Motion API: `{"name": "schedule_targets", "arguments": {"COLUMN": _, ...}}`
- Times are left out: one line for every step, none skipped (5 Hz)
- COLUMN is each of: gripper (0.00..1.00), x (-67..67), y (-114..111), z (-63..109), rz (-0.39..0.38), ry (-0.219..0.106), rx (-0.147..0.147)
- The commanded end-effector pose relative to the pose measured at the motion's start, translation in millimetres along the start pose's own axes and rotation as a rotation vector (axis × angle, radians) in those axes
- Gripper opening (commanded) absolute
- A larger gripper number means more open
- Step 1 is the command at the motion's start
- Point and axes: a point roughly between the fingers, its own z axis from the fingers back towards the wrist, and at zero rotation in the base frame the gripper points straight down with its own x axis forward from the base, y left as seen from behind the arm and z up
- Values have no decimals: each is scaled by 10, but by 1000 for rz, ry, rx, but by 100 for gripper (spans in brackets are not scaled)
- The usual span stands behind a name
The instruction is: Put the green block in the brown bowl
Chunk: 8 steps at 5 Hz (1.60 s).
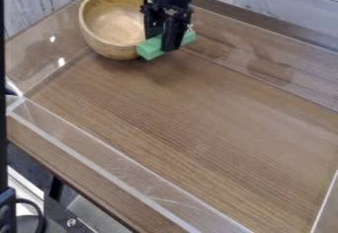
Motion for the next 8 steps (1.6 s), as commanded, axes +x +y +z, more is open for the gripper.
{"name": "schedule_targets", "arguments": {"gripper": 0, "x": -87, "y": 45, "z": 512, "rz": 6, "ry": -120, "rx": 55}}
{"name": "schedule_targets", "arguments": {"gripper": 0, "x": -59, "y": 85, "z": 446, "rz": 66, "ry": -136, "rx": 58}}
{"name": "schedule_targets", "arguments": {"gripper": 0, "x": -26, "y": 142, "z": 380, "rz": 104, "ry": -144, "rx": 63}}
{"name": "schedule_targets", "arguments": {"gripper": 0, "x": -53, "y": 148, "z": 347, "rz": 120, "ry": -158, "rx": 70}}
{"name": "schedule_targets", "arguments": {"gripper": 0, "x": -71, "y": 132, "z": 308, "rz": 127, "ry": -173, "rx": 77}}
{"name": "schedule_targets", "arguments": {"gripper": 0, "x": -19, "y": 199, "z": 314, "rz": 175, "ry": -194, "rx": 63}}
{"name": "schedule_targets", "arguments": {"gripper": 0, "x": 36, "y": 263, "z": 316, "rz": 219, "ry": -214, "rx": 49}}
{"name": "schedule_targets", "arguments": {"gripper": 0, "x": 94, "y": 341, "z": 232, "rz": 229, "ry": -214, "rx": 47}}
